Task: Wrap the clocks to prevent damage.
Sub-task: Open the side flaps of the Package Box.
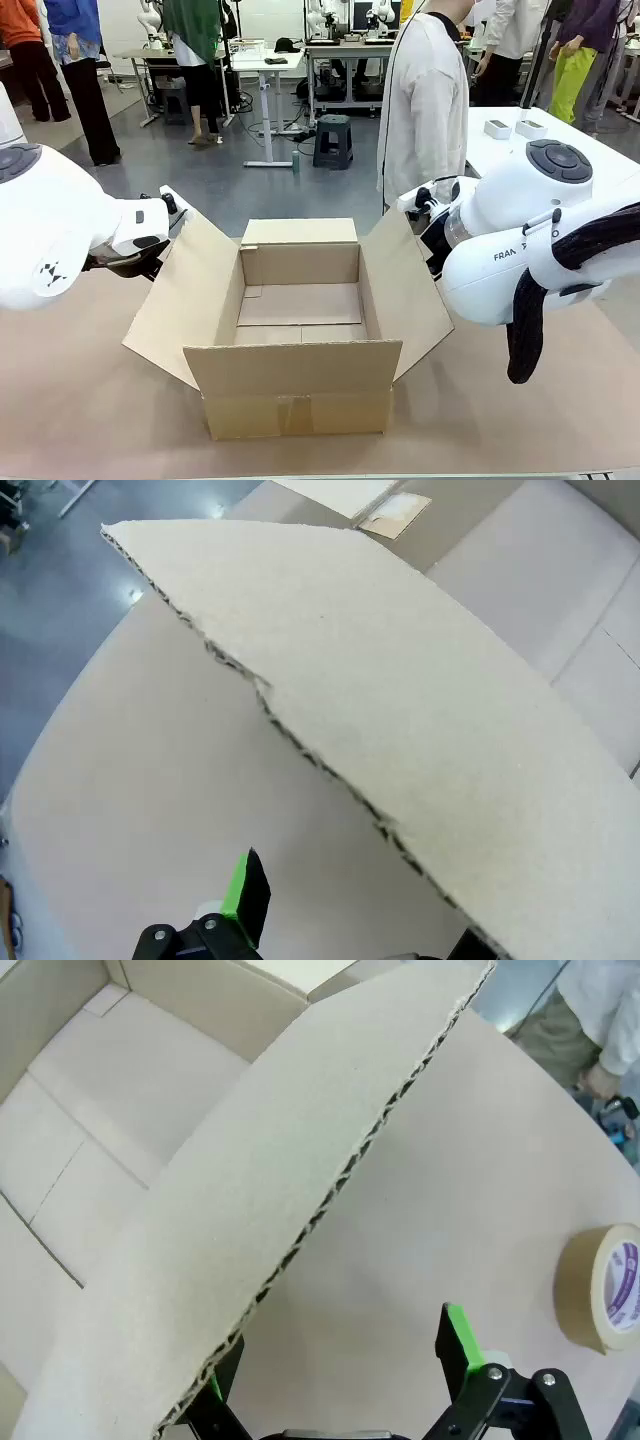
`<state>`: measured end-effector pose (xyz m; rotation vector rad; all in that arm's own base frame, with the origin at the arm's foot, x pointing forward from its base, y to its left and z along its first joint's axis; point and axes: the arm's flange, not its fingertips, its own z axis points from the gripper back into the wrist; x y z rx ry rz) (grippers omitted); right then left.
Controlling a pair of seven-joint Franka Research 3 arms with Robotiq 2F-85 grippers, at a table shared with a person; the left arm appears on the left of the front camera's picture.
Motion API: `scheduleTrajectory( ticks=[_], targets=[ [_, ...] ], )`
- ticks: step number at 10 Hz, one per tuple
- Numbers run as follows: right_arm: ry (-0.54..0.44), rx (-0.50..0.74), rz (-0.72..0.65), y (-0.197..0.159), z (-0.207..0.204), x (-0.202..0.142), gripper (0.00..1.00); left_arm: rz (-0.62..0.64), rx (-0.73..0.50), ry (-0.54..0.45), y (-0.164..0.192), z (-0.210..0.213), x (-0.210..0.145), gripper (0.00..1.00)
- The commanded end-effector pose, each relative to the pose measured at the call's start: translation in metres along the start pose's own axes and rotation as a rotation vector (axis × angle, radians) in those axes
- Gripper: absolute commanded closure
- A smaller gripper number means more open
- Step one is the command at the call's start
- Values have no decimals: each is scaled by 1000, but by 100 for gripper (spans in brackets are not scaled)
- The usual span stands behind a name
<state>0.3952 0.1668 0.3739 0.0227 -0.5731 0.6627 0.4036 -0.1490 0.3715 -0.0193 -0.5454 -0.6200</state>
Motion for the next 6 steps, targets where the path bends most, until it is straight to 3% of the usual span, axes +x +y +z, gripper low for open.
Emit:
scheduleTrajectory(
  ticks=[1, 6],
  targets=[
    [0, 0, 0, 0, 0, 0, 0, 0, 0, 0, 0, 0, 0, 0],
    [0, 0, 0, 0, 0, 0, 0, 0, 0, 0, 0, 0, 0, 0]
  ],
)
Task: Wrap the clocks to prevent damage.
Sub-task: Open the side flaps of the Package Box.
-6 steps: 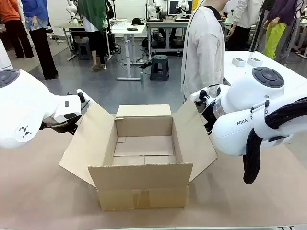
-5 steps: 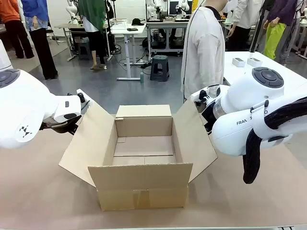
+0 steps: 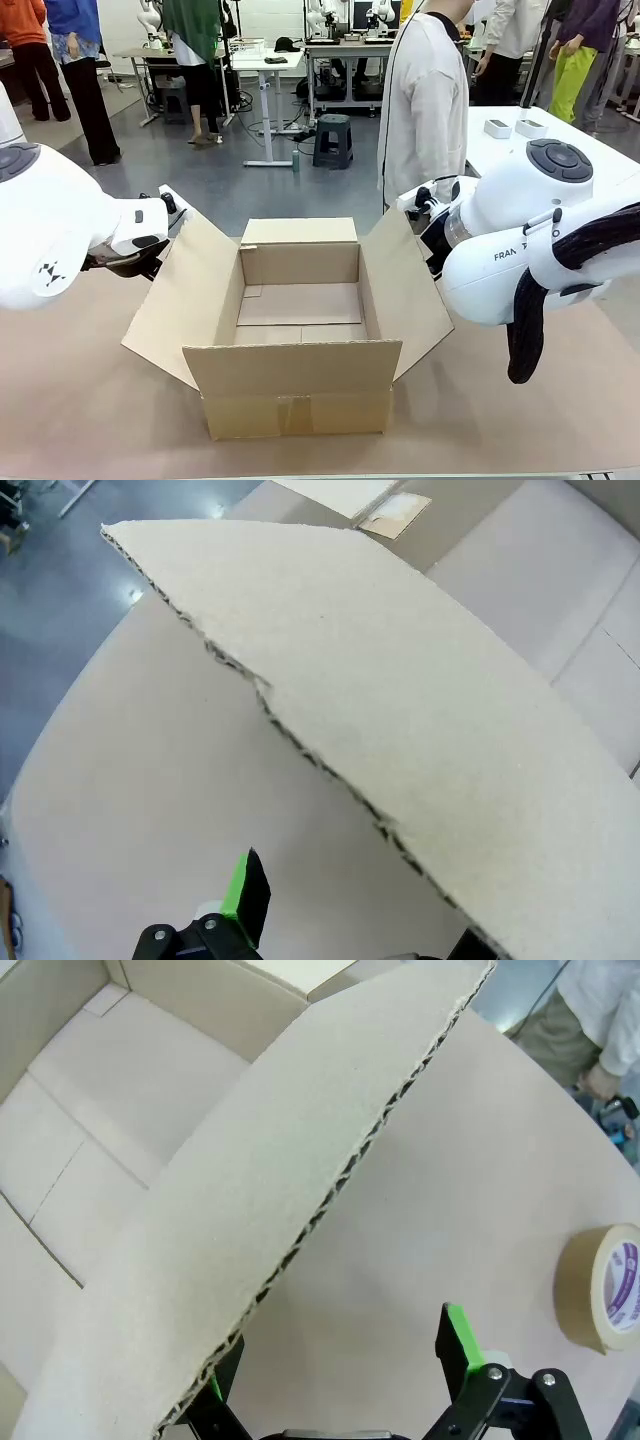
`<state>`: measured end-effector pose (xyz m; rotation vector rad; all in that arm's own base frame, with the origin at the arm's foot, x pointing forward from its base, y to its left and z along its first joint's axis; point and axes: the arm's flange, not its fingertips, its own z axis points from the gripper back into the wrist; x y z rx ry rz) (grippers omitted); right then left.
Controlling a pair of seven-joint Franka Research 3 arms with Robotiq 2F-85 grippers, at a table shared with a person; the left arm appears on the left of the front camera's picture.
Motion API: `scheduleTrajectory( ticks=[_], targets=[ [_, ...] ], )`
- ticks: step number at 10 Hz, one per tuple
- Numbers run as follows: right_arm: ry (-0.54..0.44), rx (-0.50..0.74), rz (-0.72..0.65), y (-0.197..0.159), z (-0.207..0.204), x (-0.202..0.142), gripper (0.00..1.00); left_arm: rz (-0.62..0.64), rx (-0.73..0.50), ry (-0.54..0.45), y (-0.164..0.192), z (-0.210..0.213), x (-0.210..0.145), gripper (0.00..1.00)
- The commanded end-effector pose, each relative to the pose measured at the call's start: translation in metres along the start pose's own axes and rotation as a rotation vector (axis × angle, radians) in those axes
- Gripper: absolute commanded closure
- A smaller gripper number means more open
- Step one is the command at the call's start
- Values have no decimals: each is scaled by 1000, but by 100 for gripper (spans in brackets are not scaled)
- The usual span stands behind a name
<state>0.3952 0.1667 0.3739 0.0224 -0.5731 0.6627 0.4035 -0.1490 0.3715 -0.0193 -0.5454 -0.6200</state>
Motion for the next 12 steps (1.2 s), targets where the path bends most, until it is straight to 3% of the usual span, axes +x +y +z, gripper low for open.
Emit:
scheduleTrajectory(
  ticks=[1, 8, 10, 12],
  targets=[
    [0, 0, 0, 0, 0, 0, 0, 0, 0, 0, 0, 0, 0, 0],
    [0, 0, 0, 0, 0, 0, 0, 0, 0, 0, 0, 0, 0, 0],
    [-43, -19, -17, -14, 71, 26, 0, -100, 8, 53, 44, 56, 33, 0],
    [-9, -99, -19, -34, 148, 34, 0, -84, -36, 22, 67, 127, 38, 0]
  ],
)
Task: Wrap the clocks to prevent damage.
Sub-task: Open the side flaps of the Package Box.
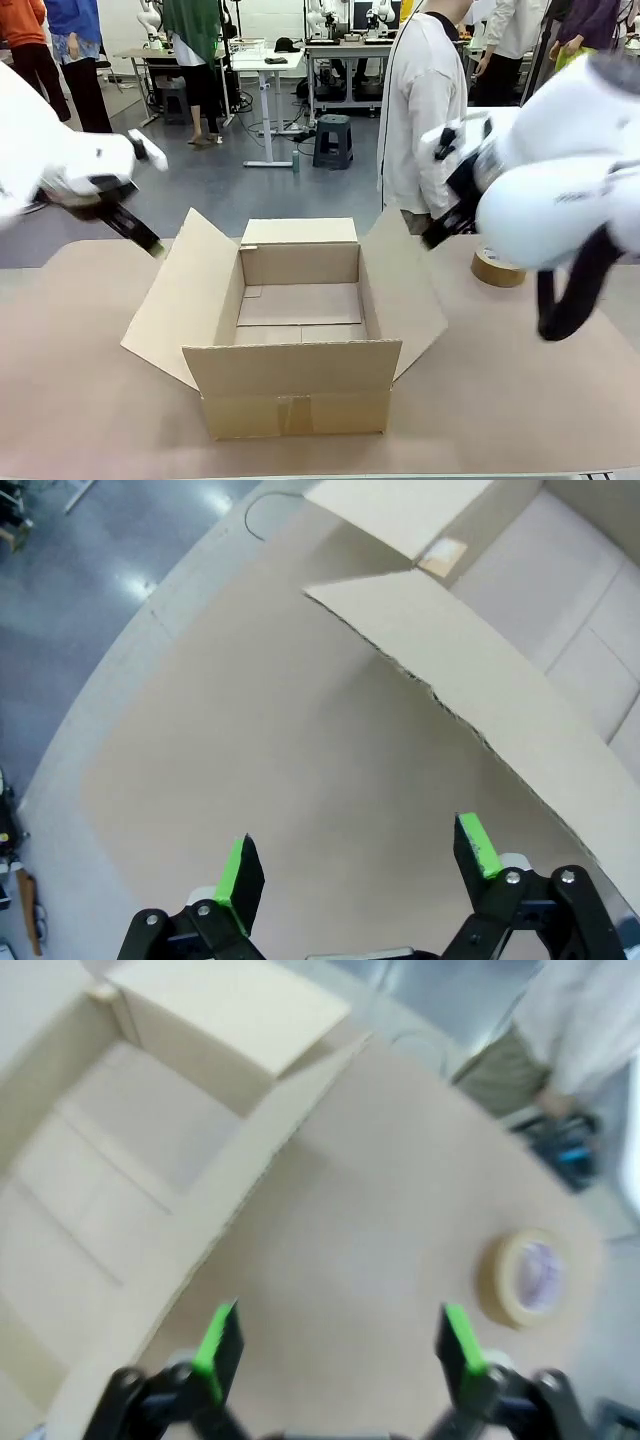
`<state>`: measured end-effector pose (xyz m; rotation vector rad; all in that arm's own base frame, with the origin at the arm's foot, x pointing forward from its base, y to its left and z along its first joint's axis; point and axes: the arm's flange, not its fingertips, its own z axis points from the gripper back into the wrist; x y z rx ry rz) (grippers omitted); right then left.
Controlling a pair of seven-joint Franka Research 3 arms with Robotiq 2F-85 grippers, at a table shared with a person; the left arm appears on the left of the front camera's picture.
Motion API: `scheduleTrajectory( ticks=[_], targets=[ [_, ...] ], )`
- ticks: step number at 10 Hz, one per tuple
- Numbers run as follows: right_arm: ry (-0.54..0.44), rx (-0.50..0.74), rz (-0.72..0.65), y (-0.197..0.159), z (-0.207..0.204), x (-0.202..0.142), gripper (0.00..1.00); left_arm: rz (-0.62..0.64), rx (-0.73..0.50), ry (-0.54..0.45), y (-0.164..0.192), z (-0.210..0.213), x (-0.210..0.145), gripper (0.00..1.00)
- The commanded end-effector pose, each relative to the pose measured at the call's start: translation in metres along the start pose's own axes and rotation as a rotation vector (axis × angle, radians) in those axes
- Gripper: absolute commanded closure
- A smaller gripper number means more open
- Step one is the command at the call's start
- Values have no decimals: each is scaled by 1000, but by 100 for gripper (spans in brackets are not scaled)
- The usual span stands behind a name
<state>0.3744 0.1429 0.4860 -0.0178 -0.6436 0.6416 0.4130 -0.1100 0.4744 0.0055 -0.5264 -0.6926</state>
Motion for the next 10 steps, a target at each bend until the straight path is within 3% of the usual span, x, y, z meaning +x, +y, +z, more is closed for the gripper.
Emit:
scheduleTrajectory(
  ticks=[1, 3, 4, 5, 6, 8, 10],
  targets=[
    [58, -61, -44, -25, 72, 12, 0, -27, -33, 4, 19, 67, 9, 0],
    [51, -96, -68, -34, 129, 13, 0, -37, -5, -25, 15, 115, 10, 0],
    [48, -105, -77, -32, 139, 13, 0, -43, 0, -46, 11, 131, 13, 0],
    [28, -75, -52, -35, 123, 9, 0, 14, 148, -26, -8, 139, 8, 0],
    [28, -75, -52, -35, 123, 9, 0, -26, -1, -39, 14, 132, 11, 0],
    [31, -79, -57, -36, 143, 10, 0, -24, 46, -48, 4, 146, 14, 0],
    [-68, 222, 18, -76, 140, 12, 0, -248, -337, -143, 37, 135, 7, 0]
  ],
)
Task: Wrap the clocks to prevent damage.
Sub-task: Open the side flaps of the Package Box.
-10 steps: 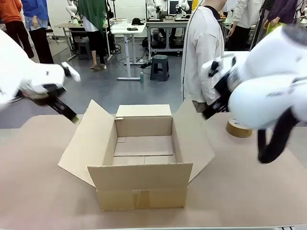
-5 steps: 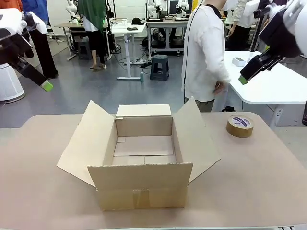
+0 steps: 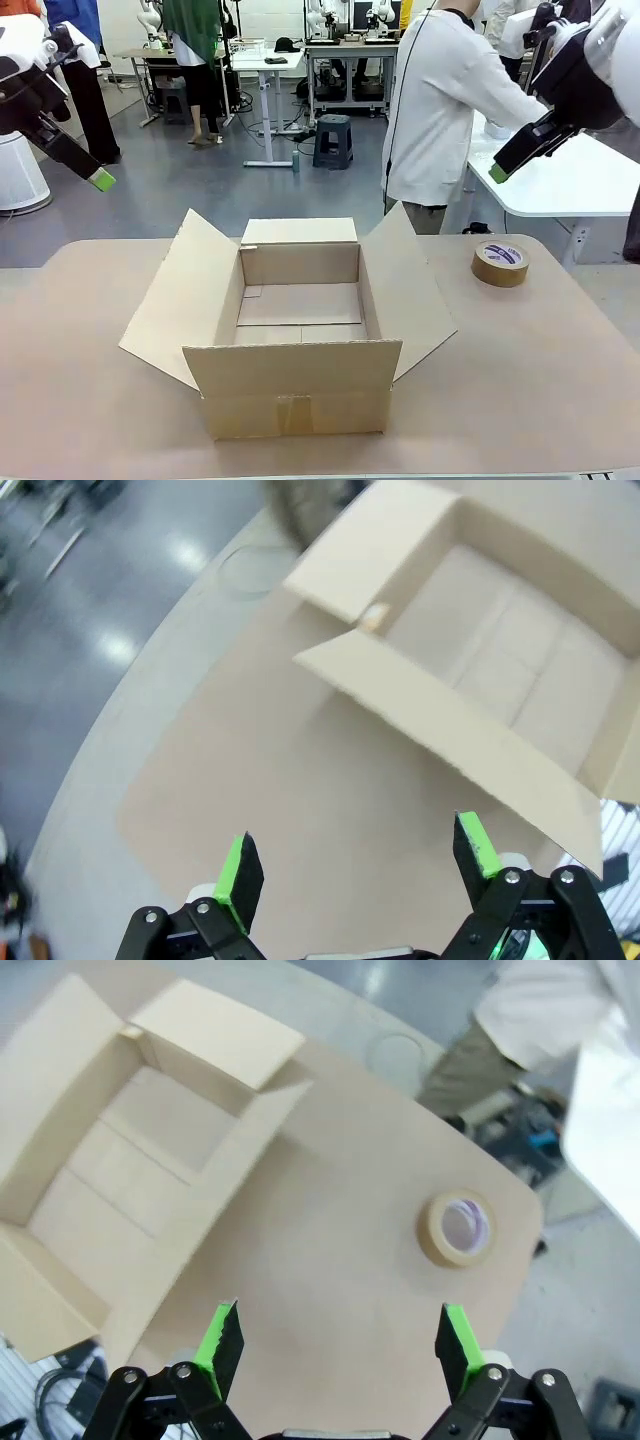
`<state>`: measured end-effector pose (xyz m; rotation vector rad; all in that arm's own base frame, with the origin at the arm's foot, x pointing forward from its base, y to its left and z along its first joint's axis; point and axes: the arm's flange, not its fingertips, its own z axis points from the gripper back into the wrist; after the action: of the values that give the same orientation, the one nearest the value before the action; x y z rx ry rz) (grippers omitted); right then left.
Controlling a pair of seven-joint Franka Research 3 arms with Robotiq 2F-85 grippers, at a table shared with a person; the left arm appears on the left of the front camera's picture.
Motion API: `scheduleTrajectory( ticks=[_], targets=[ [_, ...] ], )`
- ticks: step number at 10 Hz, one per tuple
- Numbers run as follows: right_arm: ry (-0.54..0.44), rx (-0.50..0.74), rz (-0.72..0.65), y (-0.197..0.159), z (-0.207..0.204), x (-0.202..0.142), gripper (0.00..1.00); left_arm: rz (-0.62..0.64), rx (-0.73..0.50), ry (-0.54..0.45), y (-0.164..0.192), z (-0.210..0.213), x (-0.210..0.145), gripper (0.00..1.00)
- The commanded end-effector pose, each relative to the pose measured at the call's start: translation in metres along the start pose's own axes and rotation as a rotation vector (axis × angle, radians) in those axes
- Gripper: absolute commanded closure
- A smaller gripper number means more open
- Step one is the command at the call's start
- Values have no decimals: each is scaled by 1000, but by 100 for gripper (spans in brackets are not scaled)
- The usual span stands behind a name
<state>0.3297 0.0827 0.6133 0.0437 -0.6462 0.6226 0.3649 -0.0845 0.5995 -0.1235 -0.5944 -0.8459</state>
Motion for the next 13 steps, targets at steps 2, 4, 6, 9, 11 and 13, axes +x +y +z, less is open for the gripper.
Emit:
scheduleTrajectory(
  ticks=[2, 4, 6, 9, 11, 13],
  targets=[
    [-114, 351, 34, -76, 11, 6, 0, -164, -428, -93, 68, 22, -8, 0],
    [-205, 474, 56, -126, -2, -11, 0, -234, -539, -157, 95, 29, -24, 0],
    [-265, 528, 98, -148, -18, -31, 0, -250, -545, -166, 106, 28, -44, 0],
    [-364, 553, 176, -153, -9, -48, 0, -277, -537, -242, 114, 42, -60, 0],
    [-362, 535, 168, -153, -8, -51, 0, -271, -484, -222, 115, 40, -57, 0],
    [-358, 539, 166, -153, -6, -52, 0, -265, -517, -211, 119, 43, -59, 0]
  ],
)
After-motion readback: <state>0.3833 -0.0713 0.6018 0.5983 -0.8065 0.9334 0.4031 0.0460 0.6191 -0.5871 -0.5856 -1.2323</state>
